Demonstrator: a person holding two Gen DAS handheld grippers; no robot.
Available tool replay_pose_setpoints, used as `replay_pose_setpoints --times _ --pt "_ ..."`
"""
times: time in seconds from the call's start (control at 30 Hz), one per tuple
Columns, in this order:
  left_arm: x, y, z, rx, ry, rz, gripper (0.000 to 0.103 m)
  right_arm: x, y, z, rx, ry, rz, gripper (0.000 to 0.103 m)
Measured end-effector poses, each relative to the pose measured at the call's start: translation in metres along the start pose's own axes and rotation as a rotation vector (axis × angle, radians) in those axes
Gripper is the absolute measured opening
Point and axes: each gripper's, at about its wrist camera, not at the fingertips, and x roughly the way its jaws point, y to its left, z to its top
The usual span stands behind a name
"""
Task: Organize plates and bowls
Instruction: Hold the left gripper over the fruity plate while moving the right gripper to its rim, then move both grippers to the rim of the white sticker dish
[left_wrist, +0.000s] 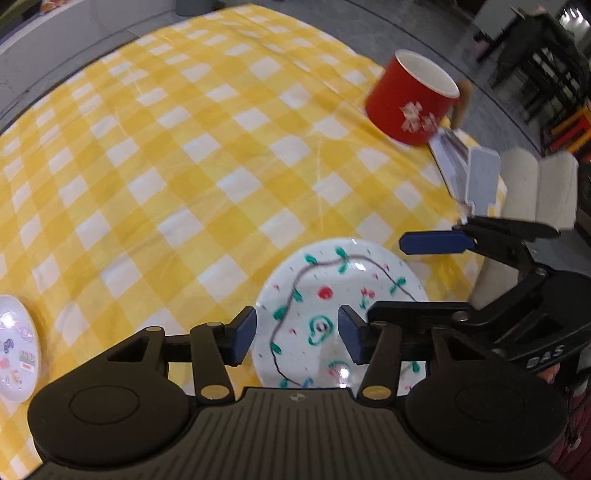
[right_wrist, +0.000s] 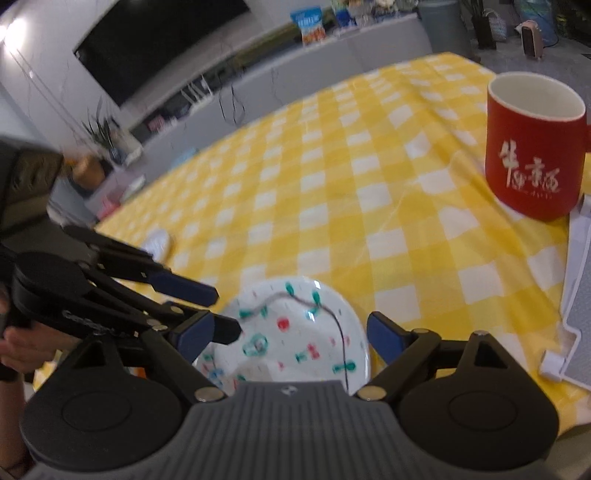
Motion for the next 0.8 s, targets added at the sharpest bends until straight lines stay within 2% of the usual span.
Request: replay_pose_setpoints --times 0.13,0.2,0.3,0.37,0.57,0.8 --pt "0.000 0.010 0.002 -0.058 -0.037 0.013 0.061 -0.002 -0.003 0.002 0.026 -0.052 0.033 0.084" --pt "0.004 0.015 0.003 -0.083 -0.042 0.004 0.061 0.001 -0.005 0.004 0.045 -0.042 0.051 0.070" --pt "0.008 0.023 0.004 -0.132 -0.031 -0.085 0.061 0.004 -0.004 0.004 0.049 -0.045 0.034 0.053" --pt "0.010 0.025 0.004 -0.143 -0.014 -0.113 0.061 0.006 0.000 0.003 0.019 -0.026 0.051 0.052" --pt "0.006 0.020 0.002 -0.126 -0.028 -0.073 0.061 0.004 0.002 0.001 0.013 -0.059 0.037 0.052" --pt "-0.017 0.009 0.003 -0.103 -0.110 0.002 0.061 -0.004 0.006 0.000 -0.002 -0.101 0.021 0.054"
